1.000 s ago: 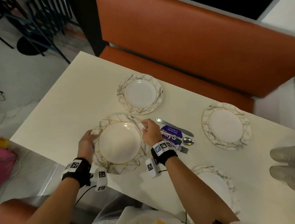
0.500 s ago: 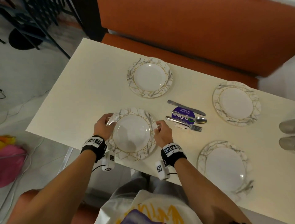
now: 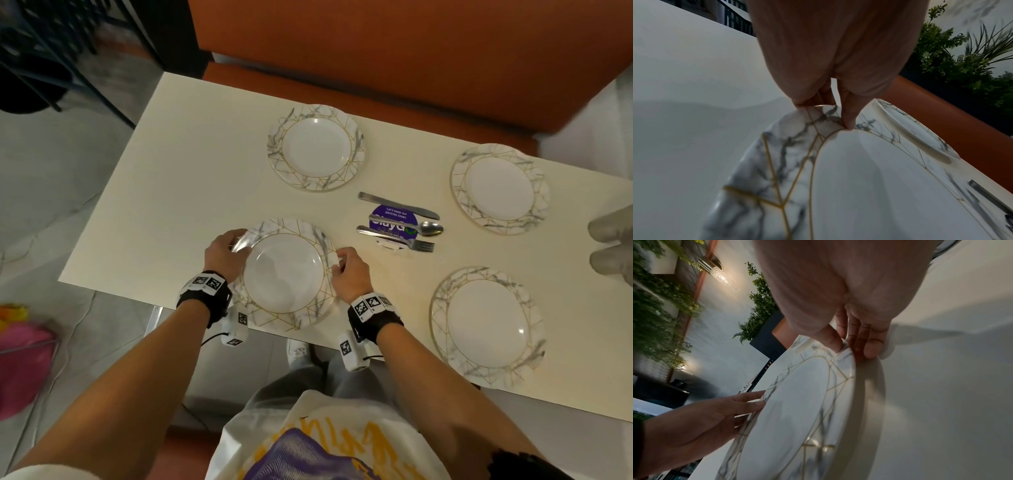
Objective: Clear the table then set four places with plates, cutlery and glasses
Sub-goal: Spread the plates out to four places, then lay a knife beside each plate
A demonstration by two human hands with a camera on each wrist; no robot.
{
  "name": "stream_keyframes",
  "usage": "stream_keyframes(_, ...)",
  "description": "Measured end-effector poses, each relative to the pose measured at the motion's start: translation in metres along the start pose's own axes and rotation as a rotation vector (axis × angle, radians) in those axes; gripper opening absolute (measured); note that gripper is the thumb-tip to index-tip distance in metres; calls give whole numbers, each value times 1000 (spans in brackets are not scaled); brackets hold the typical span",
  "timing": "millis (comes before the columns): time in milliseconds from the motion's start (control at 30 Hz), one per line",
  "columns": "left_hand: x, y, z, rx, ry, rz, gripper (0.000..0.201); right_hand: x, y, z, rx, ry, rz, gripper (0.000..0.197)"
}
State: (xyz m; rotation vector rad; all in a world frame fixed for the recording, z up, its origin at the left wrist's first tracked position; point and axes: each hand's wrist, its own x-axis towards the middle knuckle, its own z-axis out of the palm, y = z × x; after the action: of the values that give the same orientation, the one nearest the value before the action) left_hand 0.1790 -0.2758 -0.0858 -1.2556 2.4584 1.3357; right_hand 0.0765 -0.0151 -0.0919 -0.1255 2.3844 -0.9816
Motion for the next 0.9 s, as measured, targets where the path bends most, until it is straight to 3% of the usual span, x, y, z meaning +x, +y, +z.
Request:
stream_keyframes(167, 4, -2, -2, 75, -9, 39, 47, -7, -1, -5, 5, -41, -14, 33)
stream_keyframes(300, 0, 8, 3, 271, 131, 219, 49, -7, 4, -24, 42, -6, -15, 28)
stream_keyframes(400, -7, 32, 13, 293, 164, 293, 46, -3, 12, -50, 27, 60, -40, 23)
stream_keyframes(667, -10, 113, 81, 267, -24, 466, 37, 40, 32, -132, -38, 185, -56, 19)
stream_keyframes(900, 11, 189, 157, 321, -168, 544, 33, 106, 42, -185, -402, 230, -89, 20)
